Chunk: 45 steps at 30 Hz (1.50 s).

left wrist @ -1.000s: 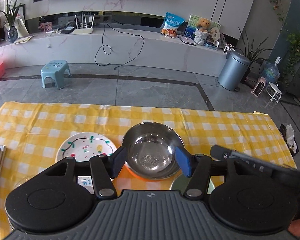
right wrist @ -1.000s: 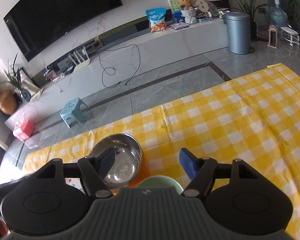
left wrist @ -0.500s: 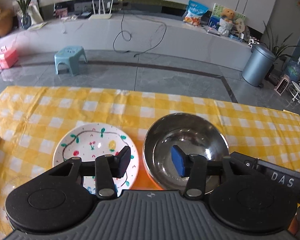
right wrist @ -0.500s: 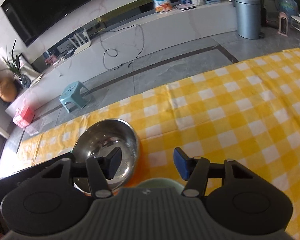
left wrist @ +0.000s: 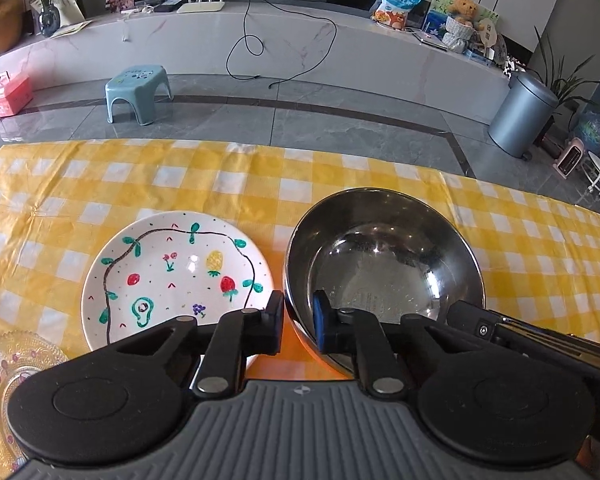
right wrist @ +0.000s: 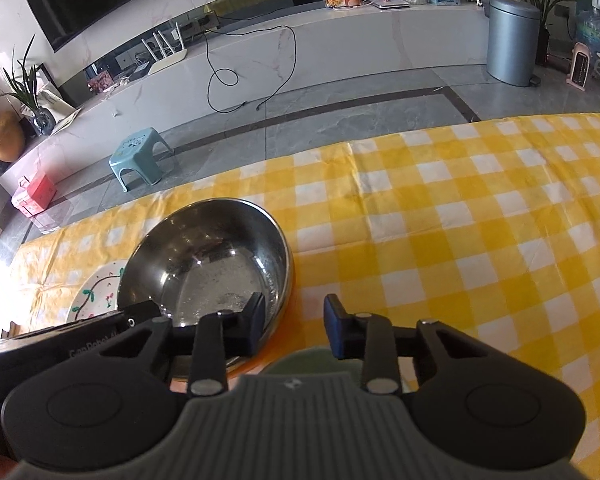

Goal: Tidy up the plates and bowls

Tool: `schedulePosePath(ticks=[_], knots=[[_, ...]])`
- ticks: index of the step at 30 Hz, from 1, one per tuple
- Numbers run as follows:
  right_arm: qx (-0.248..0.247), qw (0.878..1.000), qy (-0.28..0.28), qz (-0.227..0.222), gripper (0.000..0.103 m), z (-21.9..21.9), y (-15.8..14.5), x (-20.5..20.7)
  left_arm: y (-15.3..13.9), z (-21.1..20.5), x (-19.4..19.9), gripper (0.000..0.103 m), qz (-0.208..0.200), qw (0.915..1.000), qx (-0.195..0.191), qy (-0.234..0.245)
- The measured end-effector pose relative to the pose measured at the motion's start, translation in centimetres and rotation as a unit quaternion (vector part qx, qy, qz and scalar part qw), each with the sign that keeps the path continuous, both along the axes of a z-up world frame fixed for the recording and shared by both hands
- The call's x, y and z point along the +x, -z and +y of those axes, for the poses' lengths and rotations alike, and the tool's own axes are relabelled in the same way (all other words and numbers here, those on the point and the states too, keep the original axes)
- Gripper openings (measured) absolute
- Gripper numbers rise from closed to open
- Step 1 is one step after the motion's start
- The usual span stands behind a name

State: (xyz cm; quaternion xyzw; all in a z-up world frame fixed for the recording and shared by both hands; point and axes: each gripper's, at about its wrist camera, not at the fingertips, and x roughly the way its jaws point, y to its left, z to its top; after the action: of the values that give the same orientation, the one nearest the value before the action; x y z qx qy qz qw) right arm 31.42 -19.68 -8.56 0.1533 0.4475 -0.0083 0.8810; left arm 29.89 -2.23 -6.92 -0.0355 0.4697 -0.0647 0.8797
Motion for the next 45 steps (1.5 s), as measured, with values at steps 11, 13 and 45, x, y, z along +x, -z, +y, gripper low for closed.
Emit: schedulePosePath(ticks=[11,13,45], knots=[[-0.012,1.0,0.003,-0.007,0.011,0.6,-0.2,-0.3,-0.4,-0.1,-0.1,0.014,-0.001,1.0,-0.003,-0.006],[-0.005,1.0,0.004,-0.011,0.01,0.4,-0.5,-0.4,-0.8,0.2,-0.3,0.014,-0.005,0.9999,-0.007,-0.008],[0.049,0.991,-0.098,-0.073,0.008,5.6,-11.1,-18.9,-10.9,8.0,-19.4,0.014,-0.053,0.9964,-0.013,-0.064]])
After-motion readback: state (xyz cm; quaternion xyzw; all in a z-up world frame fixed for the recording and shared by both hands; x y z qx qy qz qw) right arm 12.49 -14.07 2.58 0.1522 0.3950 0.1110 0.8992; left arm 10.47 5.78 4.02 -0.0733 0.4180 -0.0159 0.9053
